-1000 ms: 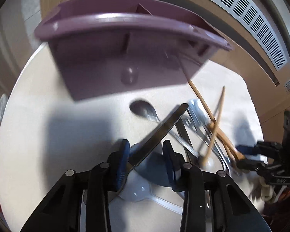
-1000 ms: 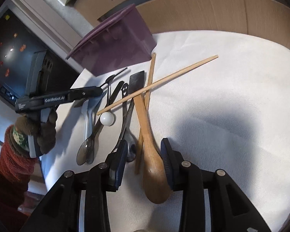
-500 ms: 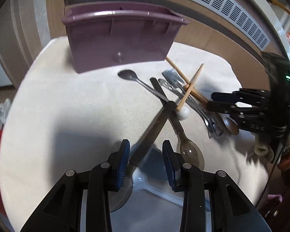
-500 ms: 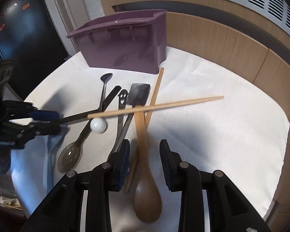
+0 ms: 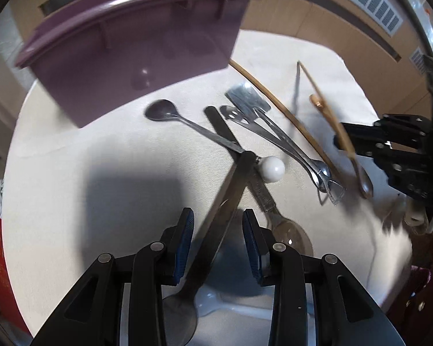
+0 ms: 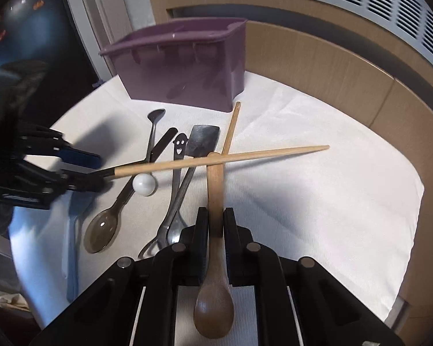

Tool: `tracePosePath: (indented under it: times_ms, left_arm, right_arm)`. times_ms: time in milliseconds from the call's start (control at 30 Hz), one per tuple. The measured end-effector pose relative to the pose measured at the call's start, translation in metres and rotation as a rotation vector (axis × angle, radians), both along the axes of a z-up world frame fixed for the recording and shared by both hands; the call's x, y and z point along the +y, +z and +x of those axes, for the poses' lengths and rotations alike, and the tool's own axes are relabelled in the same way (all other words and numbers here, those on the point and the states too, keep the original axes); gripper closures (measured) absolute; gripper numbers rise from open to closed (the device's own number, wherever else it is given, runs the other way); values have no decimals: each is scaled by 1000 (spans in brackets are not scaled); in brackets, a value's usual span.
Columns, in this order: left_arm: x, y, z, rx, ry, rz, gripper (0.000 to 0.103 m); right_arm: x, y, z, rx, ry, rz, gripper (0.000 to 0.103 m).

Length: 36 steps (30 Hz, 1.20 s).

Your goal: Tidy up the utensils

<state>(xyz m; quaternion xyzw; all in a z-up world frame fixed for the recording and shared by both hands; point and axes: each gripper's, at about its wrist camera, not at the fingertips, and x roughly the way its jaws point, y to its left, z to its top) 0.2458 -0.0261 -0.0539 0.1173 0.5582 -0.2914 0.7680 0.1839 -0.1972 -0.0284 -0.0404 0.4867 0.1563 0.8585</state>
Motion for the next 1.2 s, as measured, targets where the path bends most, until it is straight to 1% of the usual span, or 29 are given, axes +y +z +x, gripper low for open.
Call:
tracePosePath:
  times_ms: [100,133,167,200,233,267,300,367,433,467,533,633,700,767,800,867,900,1000,1067,1100,1133,1200]
  left_arm:
    - [-6,0,2,4,25,23,67]
    - [-7,0,3,5,41,24,69]
    - [-7,0,3,1,49,23,81]
    - [-5,2,1,-3,70,3,83]
    - [-2,4,-1,-5,90,-22,90]
    - [3,8,-5,-18,124,-66,91]
    - [8,11,-8,-39,153,-97,91]
    - [17,22,-20,-120,220,-156,91]
    - [23,31,-29,-169,270,-224,91]
    - [27,37,-34,-208,298,-252,91]
    - [30,48,-43,-279,342,-292,91]
    - [37,68,-51,-353,380,-364,91]
    - [41,84,-51,-398,393,-386,91]
    - [46,110,-46,-443,406,-417,91]
    - [49,122,-45,-460,411,-435,91]
    - [59,167,-36,-538,426,-501,91]
    - [64,188,-33,-597,440,-522,91]
    - [69,232,-18,-752,482,-544,91]
    - [69,240,-3,-808,512,-534,91]
    - [69,240,7,-835,531,-530,91]
    - [69,234,20,-857,554,-536,91]
    - [66,219,40,-860,578,-534,91]
  right_arm:
    - [-6,2,-6,-18,-10,36,93]
    - [-8,3,-7,-19,-14,50,93]
    - [-9,3,-8,-20,-18,62,93]
    - [-9,5,-10,-23,-22,75,93]
    - [-9,6,-10,-28,-22,88,93]
    - [-7,8,-11,-34,-21,99,93]
    - [-7,13,-15,-45,-19,111,93]
    - [-6,24,-21,-75,-9,140,93]
    - [-1,35,-24,-105,3,161,93]
    - [2,40,-25,-119,12,168,93]
    - [7,48,-26,-138,25,174,93]
    - [14,57,-26,-160,31,179,93]
    - [16,63,-27,-169,29,192,93]
    - [18,71,-26,-177,28,204,93]
    - [18,79,-24,-188,28,216,93]
    - [21,105,-17,-230,37,220,93]
    - [22,121,-14,-272,41,213,93]
    - [23,191,5,-445,21,219,93]
    - [21,221,21,-521,-6,237,93]
    - [22,231,31,-552,-16,244,93]
    - [23,234,40,-573,-26,246,93]
    - [27,230,56,-601,-46,232,93]
